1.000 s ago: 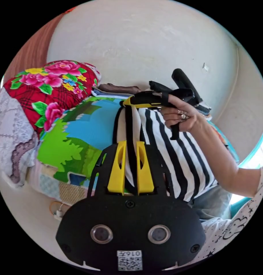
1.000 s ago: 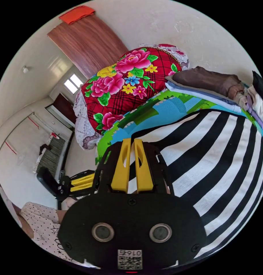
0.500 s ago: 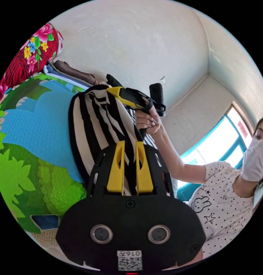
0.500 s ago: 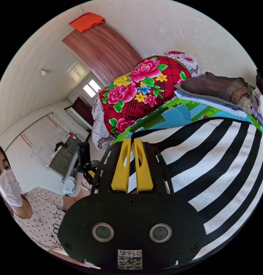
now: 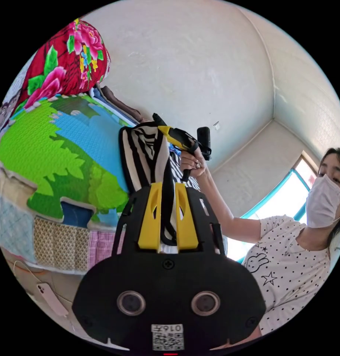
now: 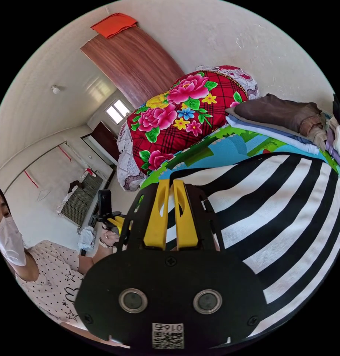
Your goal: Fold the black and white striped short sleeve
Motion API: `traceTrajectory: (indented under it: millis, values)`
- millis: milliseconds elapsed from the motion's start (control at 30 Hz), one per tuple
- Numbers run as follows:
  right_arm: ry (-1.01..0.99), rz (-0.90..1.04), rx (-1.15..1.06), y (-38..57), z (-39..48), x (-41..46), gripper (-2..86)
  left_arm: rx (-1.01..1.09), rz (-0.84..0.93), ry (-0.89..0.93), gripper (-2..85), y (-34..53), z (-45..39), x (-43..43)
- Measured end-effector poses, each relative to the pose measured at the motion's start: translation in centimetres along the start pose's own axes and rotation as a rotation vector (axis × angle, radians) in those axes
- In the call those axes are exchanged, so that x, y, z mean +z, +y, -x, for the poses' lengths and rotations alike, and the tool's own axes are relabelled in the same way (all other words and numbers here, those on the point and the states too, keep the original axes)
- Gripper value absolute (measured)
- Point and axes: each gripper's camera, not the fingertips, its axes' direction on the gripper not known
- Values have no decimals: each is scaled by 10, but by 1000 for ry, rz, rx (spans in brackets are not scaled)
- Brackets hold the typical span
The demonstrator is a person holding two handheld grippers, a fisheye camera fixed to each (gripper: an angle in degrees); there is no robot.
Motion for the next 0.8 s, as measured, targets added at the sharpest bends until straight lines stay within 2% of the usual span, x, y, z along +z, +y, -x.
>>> traceTrajectory:
  millis: [133, 267, 467, 600, 800]
  values:
    - [-121, -41, -20, 16, -16, -19, 5, 42, 31, 47, 90, -6, 0, 8]
    - [-241, -99, -11, 34, -34, -41, 5, 76, 94, -3, 112, -27, -2, 30]
    - [-255, -133, -10, 48, -40, -58, 6, 84, 254, 13, 134, -57, -1, 76]
    - [-249, -130, -25, 50, -34, -61, 6, 117, 344, 143, 143, -62, -8, 98]
    - [-239, -122, -11, 47, -20, -60, 7, 89, 246, 189, 116, -56, -8, 74]
